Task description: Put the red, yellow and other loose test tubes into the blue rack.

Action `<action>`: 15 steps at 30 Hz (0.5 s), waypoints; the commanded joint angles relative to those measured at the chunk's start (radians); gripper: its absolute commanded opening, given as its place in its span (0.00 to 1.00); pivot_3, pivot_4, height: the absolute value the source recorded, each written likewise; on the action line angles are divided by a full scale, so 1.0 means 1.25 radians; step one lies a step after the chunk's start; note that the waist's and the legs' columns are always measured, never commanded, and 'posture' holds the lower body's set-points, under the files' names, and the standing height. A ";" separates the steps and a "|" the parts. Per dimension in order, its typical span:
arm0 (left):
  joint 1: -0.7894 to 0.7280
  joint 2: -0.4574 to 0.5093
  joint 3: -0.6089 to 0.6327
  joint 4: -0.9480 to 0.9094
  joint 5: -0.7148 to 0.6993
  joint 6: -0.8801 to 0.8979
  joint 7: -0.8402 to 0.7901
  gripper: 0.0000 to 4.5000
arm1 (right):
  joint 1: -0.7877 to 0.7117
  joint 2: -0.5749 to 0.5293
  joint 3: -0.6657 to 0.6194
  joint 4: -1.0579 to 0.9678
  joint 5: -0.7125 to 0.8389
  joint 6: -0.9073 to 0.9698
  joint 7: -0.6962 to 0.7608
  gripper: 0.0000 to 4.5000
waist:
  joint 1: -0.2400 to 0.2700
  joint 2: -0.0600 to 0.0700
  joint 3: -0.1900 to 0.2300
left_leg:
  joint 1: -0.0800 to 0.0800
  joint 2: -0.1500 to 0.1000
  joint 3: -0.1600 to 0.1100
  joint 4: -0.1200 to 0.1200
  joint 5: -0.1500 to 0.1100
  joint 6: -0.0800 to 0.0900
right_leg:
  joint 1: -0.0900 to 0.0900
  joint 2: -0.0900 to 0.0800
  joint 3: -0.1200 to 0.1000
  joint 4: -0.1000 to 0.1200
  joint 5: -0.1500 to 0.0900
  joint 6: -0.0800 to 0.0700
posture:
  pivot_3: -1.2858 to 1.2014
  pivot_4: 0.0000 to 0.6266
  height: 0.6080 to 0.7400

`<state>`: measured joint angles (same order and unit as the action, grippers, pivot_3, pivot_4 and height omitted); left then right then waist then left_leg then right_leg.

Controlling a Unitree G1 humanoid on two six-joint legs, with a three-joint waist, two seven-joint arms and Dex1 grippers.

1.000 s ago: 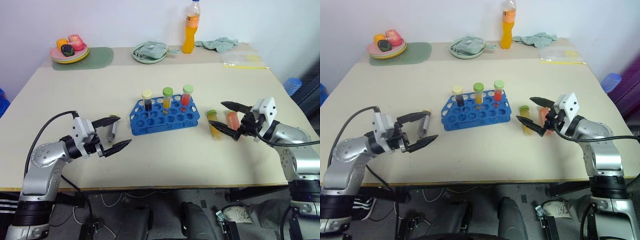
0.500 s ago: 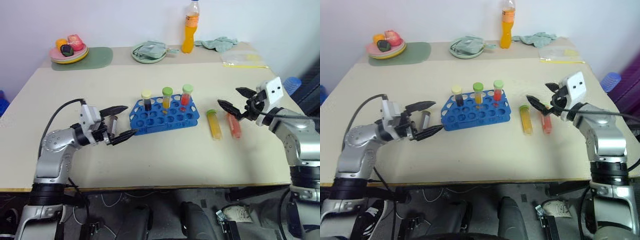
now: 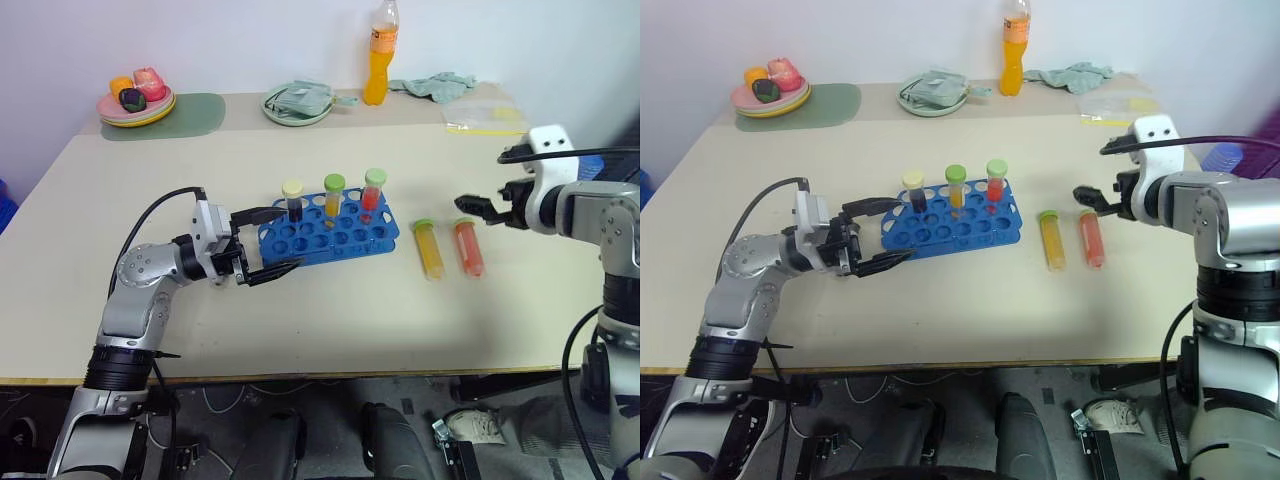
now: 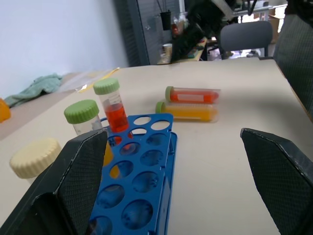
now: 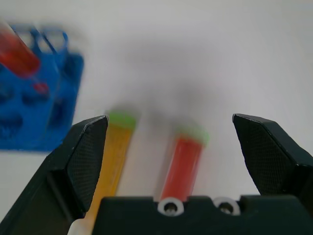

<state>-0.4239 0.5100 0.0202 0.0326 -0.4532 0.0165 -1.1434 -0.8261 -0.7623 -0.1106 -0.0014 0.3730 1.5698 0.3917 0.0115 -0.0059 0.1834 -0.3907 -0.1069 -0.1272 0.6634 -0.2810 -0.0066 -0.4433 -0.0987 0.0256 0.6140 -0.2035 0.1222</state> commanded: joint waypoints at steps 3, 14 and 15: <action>0.043 -0.001 0.002 -0.070 0.001 -0.003 0.024 0.99 | -0.060 0.011 0.024 0.122 -0.014 0.036 -0.051 1.00 | -0.002 0.000 0.000 | 0.000 0.000 0.001 0.000 0.000 0.000 | 0.000 0.000 0.000 0.000 0.000 0.000 | 0.52 0.24 1.00; 0.127 0.050 0.050 -0.175 -0.066 0.054 0.034 0.99 | -0.150 0.050 0.095 0.297 -0.019 0.036 -0.058 1.00 | -0.017 0.000 0.000 | 0.000 0.000 0.000 0.000 0.000 0.000 | 0.000 0.000 0.000 0.000 0.000 0.000 | 0.52 0.24 1.00; 0.132 0.054 0.056 -0.183 -0.075 0.064 0.037 0.99 | -0.152 0.052 0.104 0.304 -0.026 0.028 -0.058 1.00 | -0.018 0.000 0.000 | 0.000 0.000 0.000 0.000 0.000 0.000 | 0.000 0.000 0.000 0.000 0.000 0.000 | 0.52 0.24 1.00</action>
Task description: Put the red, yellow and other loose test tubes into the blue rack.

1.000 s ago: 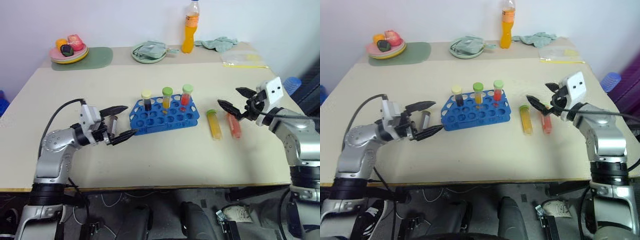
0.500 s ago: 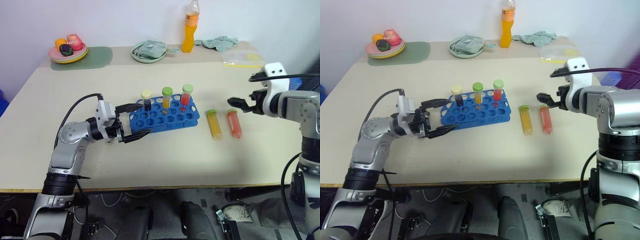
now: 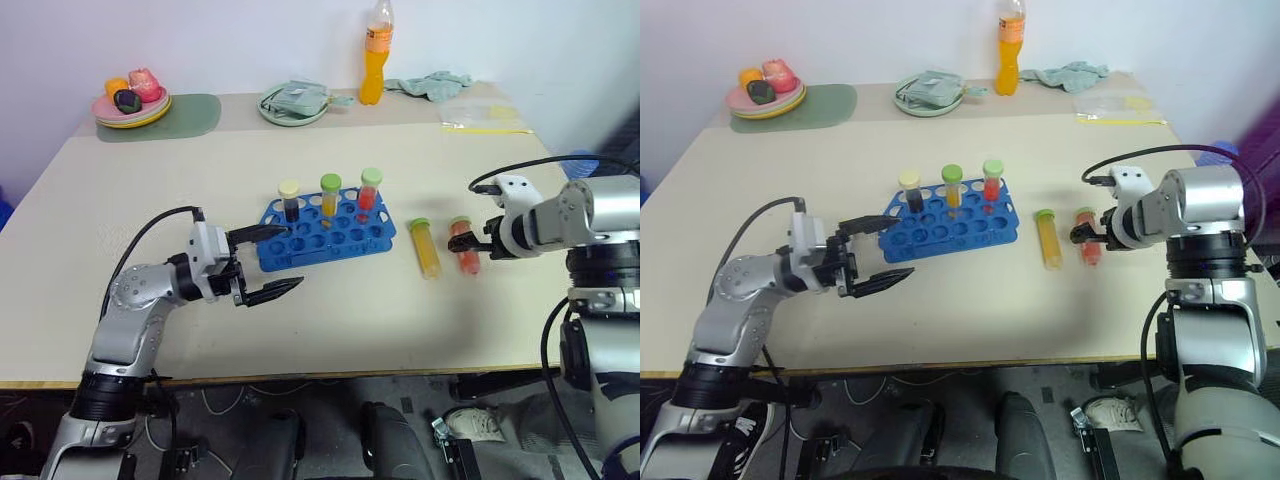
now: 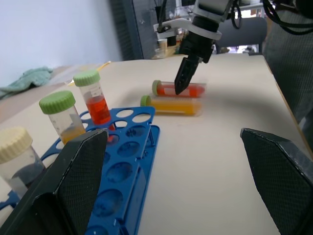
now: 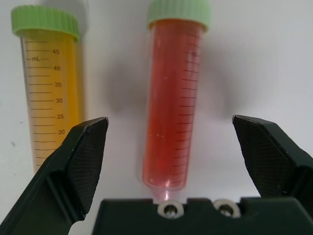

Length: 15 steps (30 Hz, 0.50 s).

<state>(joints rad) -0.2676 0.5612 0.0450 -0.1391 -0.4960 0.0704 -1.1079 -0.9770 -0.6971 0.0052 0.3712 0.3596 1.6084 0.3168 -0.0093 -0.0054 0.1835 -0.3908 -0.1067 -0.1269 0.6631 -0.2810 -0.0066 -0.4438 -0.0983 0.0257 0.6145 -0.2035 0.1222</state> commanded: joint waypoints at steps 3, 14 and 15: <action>0.022 0.018 0.040 -0.072 -0.055 0.043 0.016 0.99 | -0.033 -0.001 0.035 0.034 -0.033 -0.033 0.009 1.00 | -0.001 0.000 0.000 | 0.000 0.000 0.000 0.000 0.000 0.000 | 0.000 0.000 0.000 0.000 0.000 0.000 | 0.52 0.24 1.00; 0.041 0.018 0.037 -0.096 -0.042 0.038 0.059 1.00 | -0.035 -0.004 0.097 0.085 -0.082 -0.107 0.051 0.23 | -0.004 0.000 0.000 | 0.000 0.000 0.000 0.000 0.000 0.000 | 0.000 0.000 0.000 0.000 0.000 0.000 | 0.52 0.24 1.00; 0.043 0.020 0.037 -0.096 -0.041 0.036 0.060 1.00 | -0.034 -0.005 0.096 0.083 -0.086 -0.112 0.053 0.17 | -0.004 0.000 0.000 | 0.000 0.000 0.000 0.000 0.000 0.000 | 0.000 0.000 0.000 0.000 0.000 0.000 | 0.52 0.24 1.00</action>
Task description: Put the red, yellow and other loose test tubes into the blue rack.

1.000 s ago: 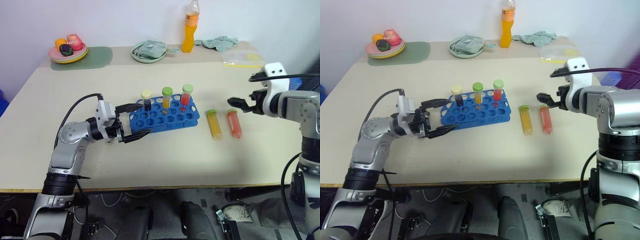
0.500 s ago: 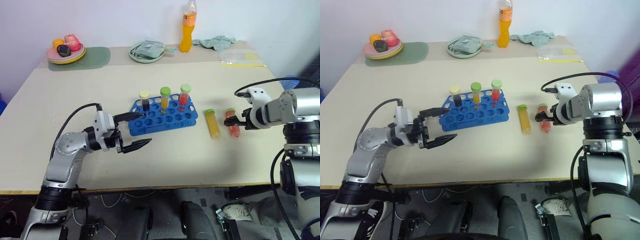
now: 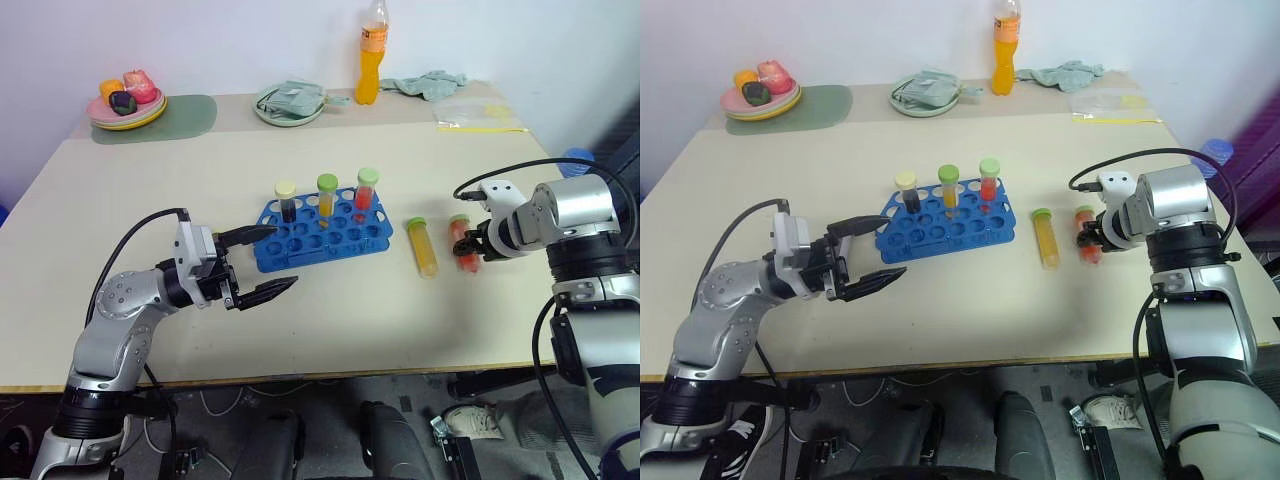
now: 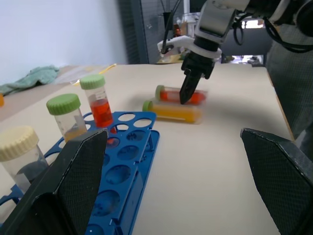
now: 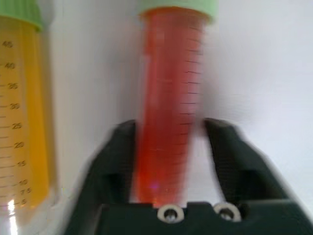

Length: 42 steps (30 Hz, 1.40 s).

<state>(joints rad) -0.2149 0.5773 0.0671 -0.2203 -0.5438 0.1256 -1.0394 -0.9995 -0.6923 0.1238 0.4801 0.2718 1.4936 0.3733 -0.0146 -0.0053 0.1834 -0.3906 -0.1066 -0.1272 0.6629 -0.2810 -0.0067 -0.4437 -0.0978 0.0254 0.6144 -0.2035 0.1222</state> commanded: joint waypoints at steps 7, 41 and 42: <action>-0.004 0.012 0.029 -0.017 0.003 -0.017 0.008 1.00 | 0.025 0.045 -0.208 -0.112 -0.022 -0.414 -0.072 0.17 | 0.001 0.000 0.000 | 0.000 0.000 0.000 0.000 0.000 0.000 | 0.000 0.000 0.000 0.000 0.000 0.000 | 0.52 0.24 1.00; -0.022 0.073 0.065 -0.013 -0.013 0.039 -0.001 1.00 | 0.472 0.523 -0.093 -0.136 -0.155 -1.504 -0.097 0.17 | -0.007 0.001 -0.001 | 0.003 0.001 -0.001 -0.002 0.004 -0.007 | 0.000 0.001 0.001 0.003 0.000 0.000 | 0.52 0.24 1.00; -0.023 0.074 0.064 -0.013 -0.013 0.040 0.000 1.00 | 0.475 0.525 -0.091 -0.134 -0.150 -1.499 -0.091 0.17 | -0.006 0.001 -0.001 | 0.003 0.001 -0.001 -0.002 0.004 -0.007 | 0.000 0.001 0.001 0.003 0.000 0.000 | 0.52 0.24 1.00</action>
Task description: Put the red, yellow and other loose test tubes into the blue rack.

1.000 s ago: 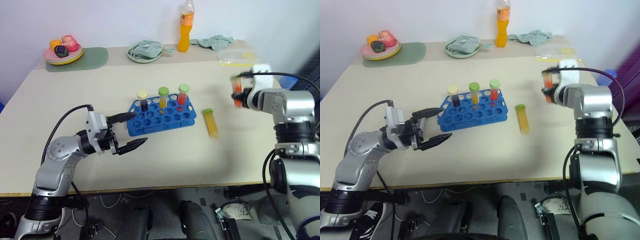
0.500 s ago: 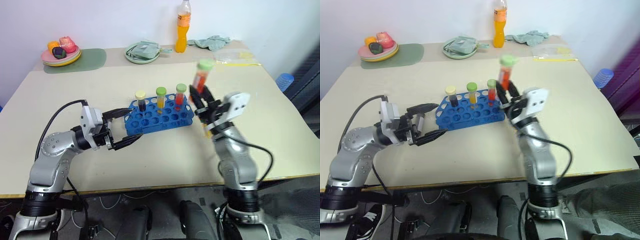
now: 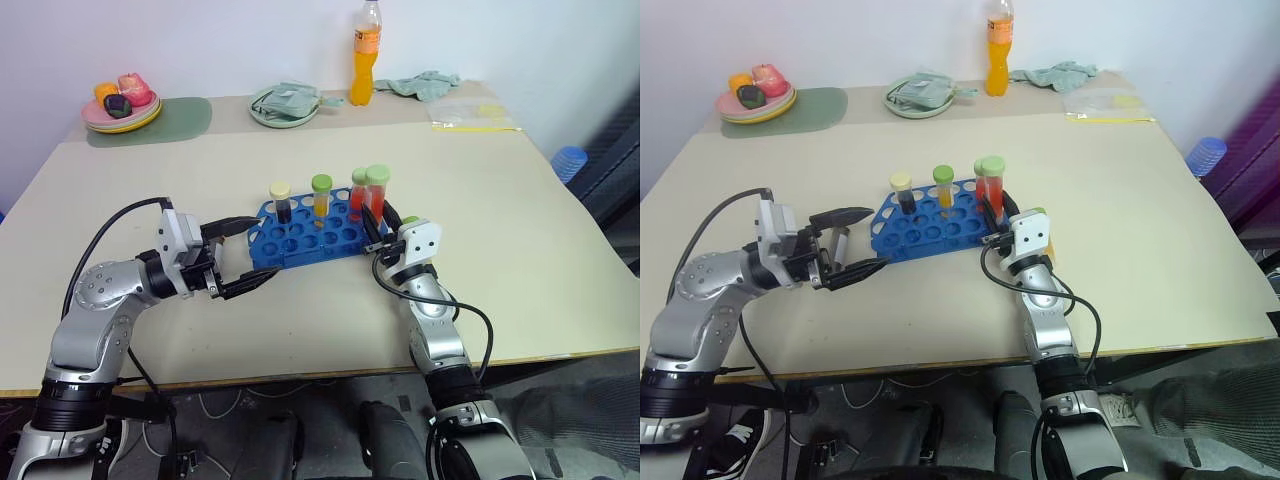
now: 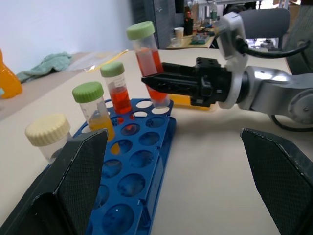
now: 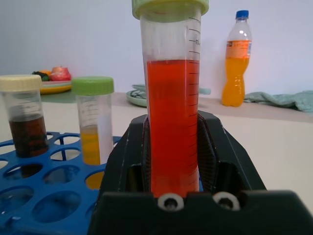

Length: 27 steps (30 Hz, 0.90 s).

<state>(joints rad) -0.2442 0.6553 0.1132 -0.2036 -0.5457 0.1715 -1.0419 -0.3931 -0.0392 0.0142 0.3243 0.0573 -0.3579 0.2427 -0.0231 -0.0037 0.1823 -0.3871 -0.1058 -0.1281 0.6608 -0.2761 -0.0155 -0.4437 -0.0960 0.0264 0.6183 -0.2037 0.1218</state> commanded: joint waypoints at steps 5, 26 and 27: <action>-0.006 0.013 0.024 -0.023 -0.011 0.002 0.000 1.00 | -0.010 0.010 0.005 0.014 0.013 -0.027 0.017 0.17 | 0.001 0.000 0.000 | 0.000 0.000 0.000 0.000 0.000 0.000 | 0.000 0.000 0.000 0.000 0.000 0.000 | 0.52 0.24 1.00; -0.026 0.021 0.025 -0.021 -0.014 0.016 -0.001 1.00 | -0.036 0.028 -0.030 0.097 0.053 -0.068 -0.006 0.17 | 0.001 0.000 0.000 | 0.001 0.000 0.000 0.000 0.000 0.000 | 0.001 0.000 0.000 0.000 0.000 0.000 | 0.52 0.24 1.00; -0.027 0.021 0.025 -0.020 -0.013 0.017 -0.001 1.00 | -0.036 0.031 -0.033 0.099 0.055 -0.069 -0.008 0.17 | 0.001 0.000 0.000 | 0.001 0.000 0.000 0.000 0.000 0.000 | 0.001 0.000 0.000 0.000 0.000 0.000 | 0.52 0.24 1.00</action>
<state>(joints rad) -0.2688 0.6673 0.1144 -0.2056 -0.5491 0.1917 -1.0421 -0.4431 -0.0097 -0.0131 0.4597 0.1063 -0.4377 0.2398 -0.0224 -0.0038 0.1823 -0.3862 -0.1059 -0.1283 0.6608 -0.2761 -0.0154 -0.4431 -0.0959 0.0266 0.6186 -0.2037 0.1218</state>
